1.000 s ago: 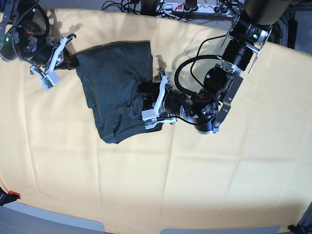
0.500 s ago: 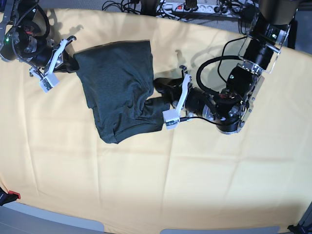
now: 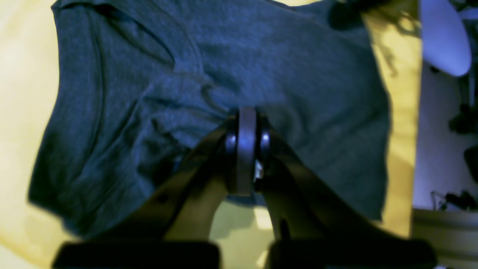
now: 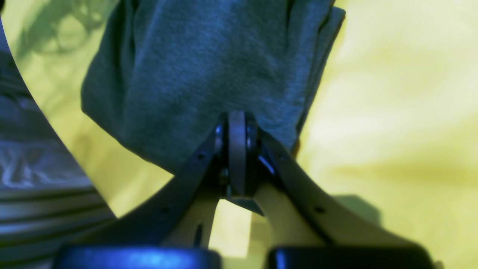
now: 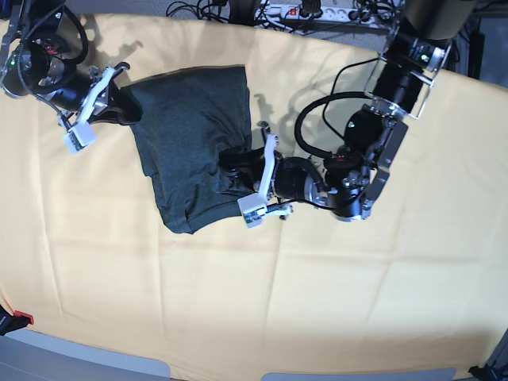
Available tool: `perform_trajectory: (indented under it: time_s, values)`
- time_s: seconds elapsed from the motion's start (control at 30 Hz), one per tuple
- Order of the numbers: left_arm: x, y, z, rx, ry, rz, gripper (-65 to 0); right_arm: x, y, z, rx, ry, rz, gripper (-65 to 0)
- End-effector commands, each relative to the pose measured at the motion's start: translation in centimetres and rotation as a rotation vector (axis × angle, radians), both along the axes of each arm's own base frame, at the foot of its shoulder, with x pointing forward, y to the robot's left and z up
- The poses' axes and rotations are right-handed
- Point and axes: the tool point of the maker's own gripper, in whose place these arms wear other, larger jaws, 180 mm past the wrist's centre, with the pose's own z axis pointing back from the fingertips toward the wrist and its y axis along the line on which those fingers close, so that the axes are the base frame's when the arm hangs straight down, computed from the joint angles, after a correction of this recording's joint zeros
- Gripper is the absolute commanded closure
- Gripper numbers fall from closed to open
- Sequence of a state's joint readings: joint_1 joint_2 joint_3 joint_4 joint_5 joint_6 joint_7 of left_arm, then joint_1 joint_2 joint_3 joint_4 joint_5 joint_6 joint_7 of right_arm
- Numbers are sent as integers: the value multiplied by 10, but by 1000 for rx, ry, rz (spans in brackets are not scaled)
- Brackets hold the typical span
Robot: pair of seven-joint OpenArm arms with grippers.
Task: Fold the T-shirt properly
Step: 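Regrasp the folded shirt end with the left gripper and tuck it under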
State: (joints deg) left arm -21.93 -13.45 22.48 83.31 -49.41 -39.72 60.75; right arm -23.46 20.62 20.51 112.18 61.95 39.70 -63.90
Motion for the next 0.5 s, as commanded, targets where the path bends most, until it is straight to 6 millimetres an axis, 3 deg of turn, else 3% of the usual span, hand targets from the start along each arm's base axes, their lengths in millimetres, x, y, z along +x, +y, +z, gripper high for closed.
perform_trajectory:
  time_s: [0.0,0.2,0.47]
  values:
    - [12,-5,13,-36,-37,12,0,3,1,8,8,-30,7,0]
    - [21,-2,-13,61,-55,43,0,-4,5,0,-1,15,16,0]
    - [11,36,-43,158,-6,70,0,-7,-5,-11,-84,40,9,0]
